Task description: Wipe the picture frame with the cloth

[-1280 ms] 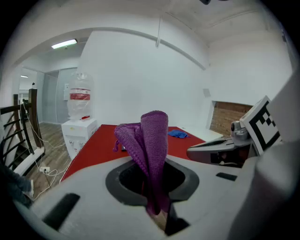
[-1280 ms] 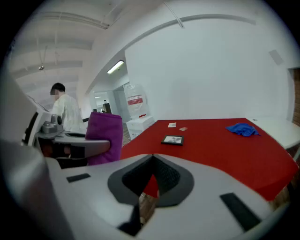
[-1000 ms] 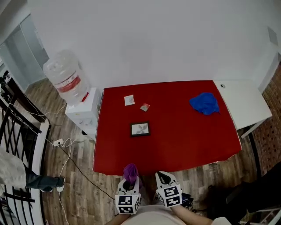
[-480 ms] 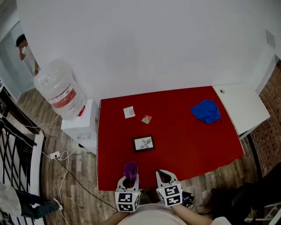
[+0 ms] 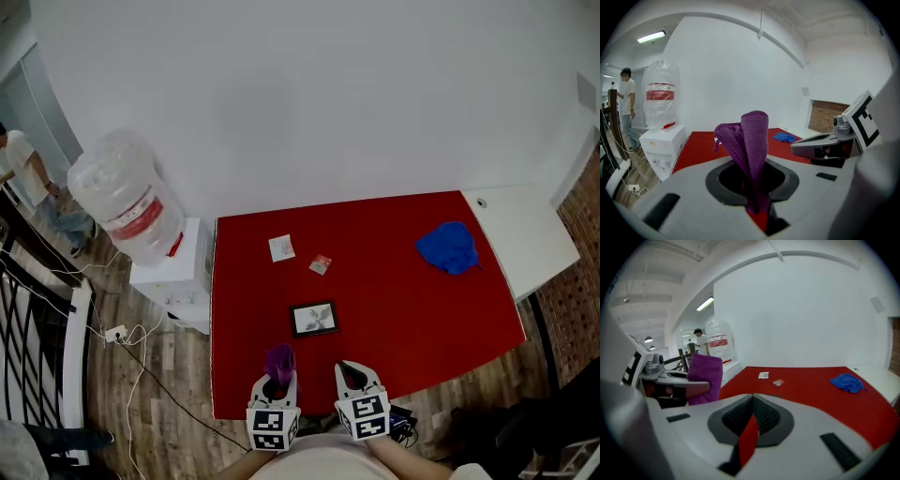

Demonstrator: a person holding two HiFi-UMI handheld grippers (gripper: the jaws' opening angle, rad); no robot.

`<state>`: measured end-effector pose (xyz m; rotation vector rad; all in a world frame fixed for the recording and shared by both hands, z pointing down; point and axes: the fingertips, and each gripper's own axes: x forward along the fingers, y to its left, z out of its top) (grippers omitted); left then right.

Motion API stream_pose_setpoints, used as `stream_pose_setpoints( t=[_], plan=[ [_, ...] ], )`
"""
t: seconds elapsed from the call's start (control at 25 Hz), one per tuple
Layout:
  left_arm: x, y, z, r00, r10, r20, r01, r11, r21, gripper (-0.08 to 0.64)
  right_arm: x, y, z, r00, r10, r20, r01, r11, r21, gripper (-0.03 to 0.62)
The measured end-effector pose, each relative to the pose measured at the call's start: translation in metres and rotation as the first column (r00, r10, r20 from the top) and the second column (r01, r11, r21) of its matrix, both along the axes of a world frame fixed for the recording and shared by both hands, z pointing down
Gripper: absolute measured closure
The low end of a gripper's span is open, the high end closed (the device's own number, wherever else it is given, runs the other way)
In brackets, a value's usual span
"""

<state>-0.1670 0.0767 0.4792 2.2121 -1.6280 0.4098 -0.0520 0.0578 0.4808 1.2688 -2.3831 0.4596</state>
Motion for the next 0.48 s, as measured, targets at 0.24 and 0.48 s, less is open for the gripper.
stream_pose_setpoints(
  t=[0.24, 0.48],
  plan=[
    [0.0, -0.023, -0.002, 0.999, -0.044, -0.001, 0.044, 0.999, -0.001, 0.499, 0.001, -0.027, -0.001, 0.999, -0.046, -0.011, 0.046, 0.999, -0.006, 0.589],
    [0.005, -0.034, 0.002, 0.998, -0.062, 0.005, 0.062, 0.998, -0.009, 0.499, 0.008, -0.043, 0.002, 0.999, -0.053, -0.002, 0.053, 0.999, -0.009, 0.589]
  ],
)
